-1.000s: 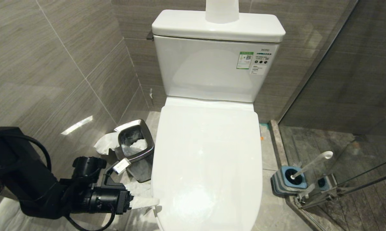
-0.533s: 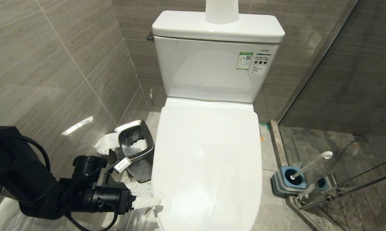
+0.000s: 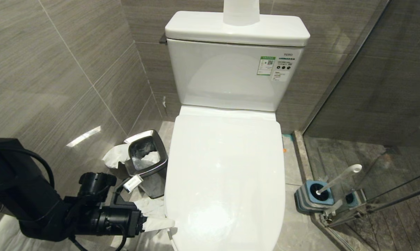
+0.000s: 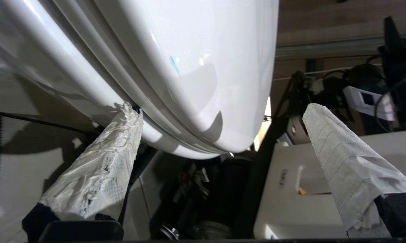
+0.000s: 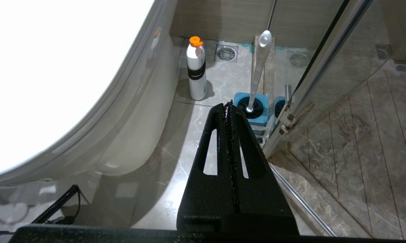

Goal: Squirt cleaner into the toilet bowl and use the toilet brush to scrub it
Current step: Use the left hand to lift the toilet lid slightly

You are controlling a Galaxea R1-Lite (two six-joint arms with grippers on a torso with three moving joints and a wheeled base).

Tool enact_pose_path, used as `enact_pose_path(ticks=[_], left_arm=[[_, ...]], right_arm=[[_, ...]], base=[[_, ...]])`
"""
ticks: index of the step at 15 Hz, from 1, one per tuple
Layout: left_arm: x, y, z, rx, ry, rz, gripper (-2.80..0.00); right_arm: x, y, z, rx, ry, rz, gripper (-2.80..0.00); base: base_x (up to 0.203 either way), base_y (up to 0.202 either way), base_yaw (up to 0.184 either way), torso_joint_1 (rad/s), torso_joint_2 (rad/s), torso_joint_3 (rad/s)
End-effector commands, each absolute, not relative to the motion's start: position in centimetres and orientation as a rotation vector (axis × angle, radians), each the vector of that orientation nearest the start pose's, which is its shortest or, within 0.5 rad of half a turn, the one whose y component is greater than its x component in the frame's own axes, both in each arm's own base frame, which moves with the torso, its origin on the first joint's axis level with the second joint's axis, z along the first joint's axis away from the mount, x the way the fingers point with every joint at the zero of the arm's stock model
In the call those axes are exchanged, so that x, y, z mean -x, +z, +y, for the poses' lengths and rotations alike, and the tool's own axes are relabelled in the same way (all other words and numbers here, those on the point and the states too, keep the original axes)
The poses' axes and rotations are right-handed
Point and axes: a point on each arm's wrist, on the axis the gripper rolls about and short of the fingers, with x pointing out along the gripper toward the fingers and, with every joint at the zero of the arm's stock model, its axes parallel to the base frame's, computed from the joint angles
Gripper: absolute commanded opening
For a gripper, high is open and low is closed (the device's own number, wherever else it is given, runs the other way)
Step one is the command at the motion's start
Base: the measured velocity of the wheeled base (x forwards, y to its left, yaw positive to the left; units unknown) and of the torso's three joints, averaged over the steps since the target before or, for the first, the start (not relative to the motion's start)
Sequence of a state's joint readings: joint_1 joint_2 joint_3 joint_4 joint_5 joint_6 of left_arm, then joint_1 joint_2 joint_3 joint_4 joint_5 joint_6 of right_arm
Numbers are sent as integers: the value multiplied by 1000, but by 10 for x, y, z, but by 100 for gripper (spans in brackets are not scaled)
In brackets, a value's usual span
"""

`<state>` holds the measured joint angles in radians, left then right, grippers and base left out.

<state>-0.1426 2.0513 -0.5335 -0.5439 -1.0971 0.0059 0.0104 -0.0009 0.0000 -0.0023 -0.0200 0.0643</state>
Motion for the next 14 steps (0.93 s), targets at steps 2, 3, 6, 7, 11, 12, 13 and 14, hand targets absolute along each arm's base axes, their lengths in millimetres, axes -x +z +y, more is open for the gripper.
enact_pose_path(ticks=[2, 3, 6, 7, 11, 12, 13, 14], left_arm=[[-261, 20, -65, 530, -1249, 926, 0], [-261, 21, -67, 528, -1259, 932, 0], [-258, 22, -73, 561, -1332, 935, 0], [-258, 22, -76, 562, -1355, 933, 0], [-258, 24, -81, 565, -1390, 929, 0], [-258, 26, -81, 571, -1406, 920, 0], [-258, 27, -81, 578, -1420, 914, 0], [-258, 29, -81, 579, -1430, 906, 0]], right_arm=[[23, 76, -1, -64, -9, -3, -280], [23, 76, -1, -64, -9, -3, -280], [23, 76, -1, -64, -9, -3, -280], [23, 76, -1, -64, -9, -3, -280], [23, 76, -1, -64, -9, -2, -280], [23, 76, -1, -64, -9, -3, -280], [23, 76, -1, -64, -9, -2, -280], [23, 76, -1, -64, -9, -3, -280]], base=[[0, 0, 0, 0, 0, 0], [0, 0, 0, 0, 0, 0], [0, 0, 0, 0, 0, 0], [0, 0, 0, 0, 0, 0], [0, 0, 0, 0, 0, 0], [0, 0, 0, 0, 0, 0], [0, 0, 0, 0, 0, 0], [0, 0, 0, 0, 0, 0]])
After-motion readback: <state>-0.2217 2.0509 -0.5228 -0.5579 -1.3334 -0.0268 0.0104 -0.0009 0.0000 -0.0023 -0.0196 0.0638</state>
